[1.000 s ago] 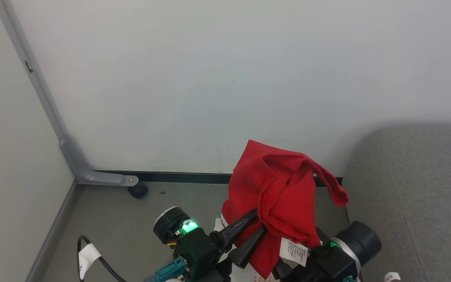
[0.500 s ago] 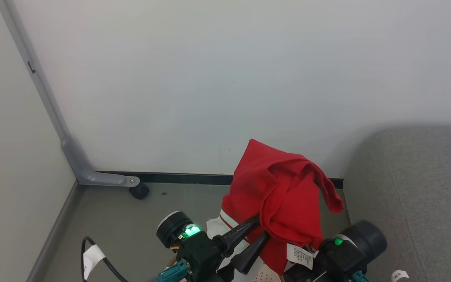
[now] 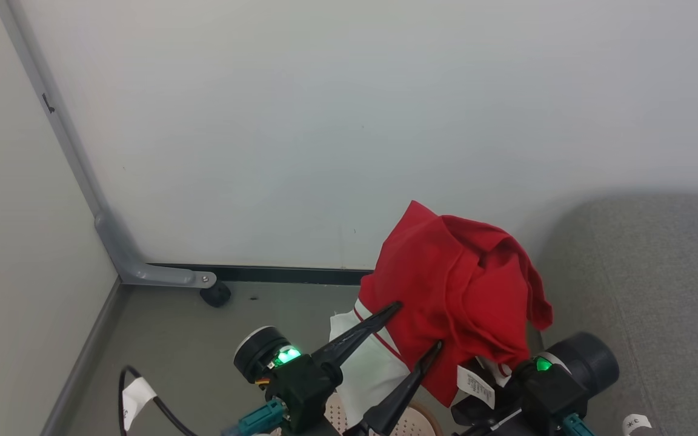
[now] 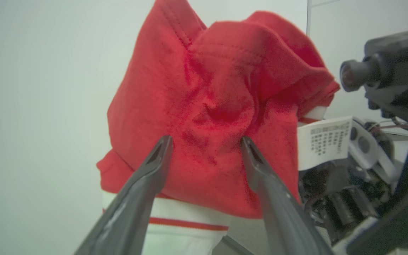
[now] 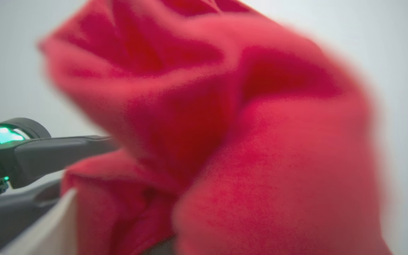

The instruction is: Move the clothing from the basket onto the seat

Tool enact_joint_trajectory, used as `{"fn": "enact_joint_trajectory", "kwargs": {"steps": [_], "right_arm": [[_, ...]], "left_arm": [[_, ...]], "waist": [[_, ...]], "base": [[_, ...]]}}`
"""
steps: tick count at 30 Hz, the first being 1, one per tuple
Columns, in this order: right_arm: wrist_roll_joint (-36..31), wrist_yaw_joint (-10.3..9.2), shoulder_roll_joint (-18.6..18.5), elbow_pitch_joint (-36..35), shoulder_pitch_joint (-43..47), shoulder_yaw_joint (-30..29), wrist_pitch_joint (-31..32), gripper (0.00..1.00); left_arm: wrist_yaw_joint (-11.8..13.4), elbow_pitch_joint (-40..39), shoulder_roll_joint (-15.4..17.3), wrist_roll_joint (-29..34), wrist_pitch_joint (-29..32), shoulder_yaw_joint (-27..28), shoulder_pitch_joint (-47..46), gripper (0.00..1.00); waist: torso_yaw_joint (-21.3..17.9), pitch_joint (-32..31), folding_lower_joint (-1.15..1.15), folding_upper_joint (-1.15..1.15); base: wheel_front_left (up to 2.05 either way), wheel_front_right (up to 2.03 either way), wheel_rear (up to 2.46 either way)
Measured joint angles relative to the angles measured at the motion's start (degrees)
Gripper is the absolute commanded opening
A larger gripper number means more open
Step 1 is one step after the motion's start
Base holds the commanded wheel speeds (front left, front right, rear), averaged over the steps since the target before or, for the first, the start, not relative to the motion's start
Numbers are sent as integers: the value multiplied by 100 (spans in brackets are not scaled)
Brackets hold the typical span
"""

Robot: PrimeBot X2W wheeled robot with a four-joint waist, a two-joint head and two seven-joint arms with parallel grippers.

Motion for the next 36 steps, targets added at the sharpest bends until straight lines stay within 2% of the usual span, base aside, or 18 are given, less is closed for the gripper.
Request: {"fn": "enact_joint_trajectory", "kwargs": {"steps": [15, 23, 27, 36], "right_arm": [[-4, -88, -144, -132, 25, -233, -1, 0], [-5, -132, -266, -148, 139, -331, -1, 0], [-4, -229, -358, -201, 337, -517, -1, 0], [-4, -261, -459, -255, 580, -641, -1, 0]], "left_arm": [[109, 296, 174, -64, 0, 493, 172, 100], [516, 723, 256, -276, 1, 1120, 457, 100], [661, 880, 304, -276, 1, 1344, 576, 100], [909, 1110, 421, -277, 1, 1839, 960, 100]], "waist": [[43, 17, 0, 0], [81, 9, 0, 0], [121, -8, 0, 0], [176, -28, 0, 0]], "base": [[0, 0, 0], [0, 0, 0], [0, 0, 0], [0, 0, 0]]}}
